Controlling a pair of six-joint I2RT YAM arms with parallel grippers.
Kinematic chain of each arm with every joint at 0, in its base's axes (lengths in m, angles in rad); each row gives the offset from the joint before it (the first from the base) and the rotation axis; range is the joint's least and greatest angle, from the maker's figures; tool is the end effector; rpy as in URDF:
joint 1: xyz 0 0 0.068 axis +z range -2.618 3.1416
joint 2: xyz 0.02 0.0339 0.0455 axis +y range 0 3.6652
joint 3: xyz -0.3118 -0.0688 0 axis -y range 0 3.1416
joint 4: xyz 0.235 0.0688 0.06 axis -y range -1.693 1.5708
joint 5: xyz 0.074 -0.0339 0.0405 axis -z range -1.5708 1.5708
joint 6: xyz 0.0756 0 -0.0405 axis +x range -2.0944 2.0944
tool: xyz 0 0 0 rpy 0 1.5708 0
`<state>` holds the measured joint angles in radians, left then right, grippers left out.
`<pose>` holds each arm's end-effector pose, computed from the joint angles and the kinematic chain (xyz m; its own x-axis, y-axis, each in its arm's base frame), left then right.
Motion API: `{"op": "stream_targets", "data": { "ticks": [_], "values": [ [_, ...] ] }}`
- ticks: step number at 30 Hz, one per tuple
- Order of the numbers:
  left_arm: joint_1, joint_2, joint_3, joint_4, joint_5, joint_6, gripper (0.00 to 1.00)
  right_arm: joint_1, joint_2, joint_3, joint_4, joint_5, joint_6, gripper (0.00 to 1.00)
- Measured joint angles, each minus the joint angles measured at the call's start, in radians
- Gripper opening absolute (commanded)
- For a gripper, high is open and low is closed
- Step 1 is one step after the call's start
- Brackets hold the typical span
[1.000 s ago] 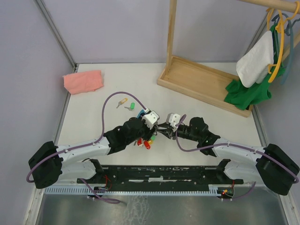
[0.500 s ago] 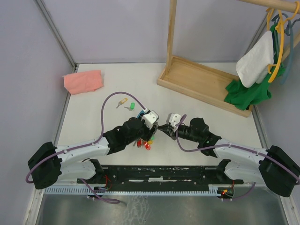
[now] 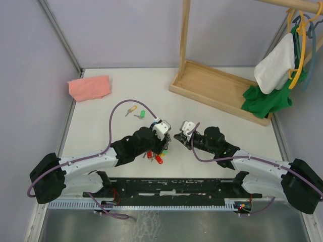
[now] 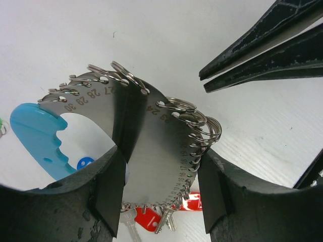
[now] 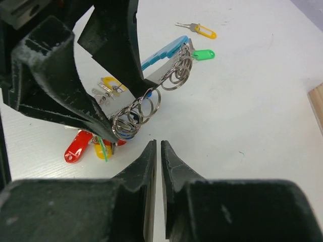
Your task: Put the keys on the keyring
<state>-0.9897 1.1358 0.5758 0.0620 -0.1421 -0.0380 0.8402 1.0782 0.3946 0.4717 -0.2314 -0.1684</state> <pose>0.1464 -0.2034 0.2512 -0.2909 0.3744 -0.8805 0.7486 0.6621 0.0342 0.1452 0.1880 0.2553 0.0082 -0.2353 -0.9719 -0.8857 0.4495 -0.1163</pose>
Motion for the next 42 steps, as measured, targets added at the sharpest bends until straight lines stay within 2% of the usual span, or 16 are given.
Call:
{"op": "stream_targets", "data": {
  "ticks": [7, 14, 27, 38, 42],
  "values": [
    [0.0, 0.015, 0.053, -0.097, -0.032, -0.074, 0.1, 0.0, -0.004, 0.0, -0.007, -0.056, -0.005, 0.33],
    [0.0, 0.049, 0.094, -0.138, -0.038, -0.125, 0.1, 0.0, 0.013, -0.001, 0.076, -0.112, 0.006, 0.39],
    [0.001, 0.05, 0.093, -0.136, -0.009, -0.159, 0.1, 0.003, 0.03, -0.001, 0.098, -0.046, 0.025, 0.23],
    [0.002, 0.054, 0.094, -0.144, -0.009, -0.182, 0.1, 0.004, 0.03, -0.001, 0.076, -0.056, 0.021, 0.1],
    [0.002, 0.066, 0.094, -0.153, -0.008, -0.185, 0.09, 0.004, 0.029, -0.001, 0.063, -0.011, 0.015, 0.1]
  ]
}}
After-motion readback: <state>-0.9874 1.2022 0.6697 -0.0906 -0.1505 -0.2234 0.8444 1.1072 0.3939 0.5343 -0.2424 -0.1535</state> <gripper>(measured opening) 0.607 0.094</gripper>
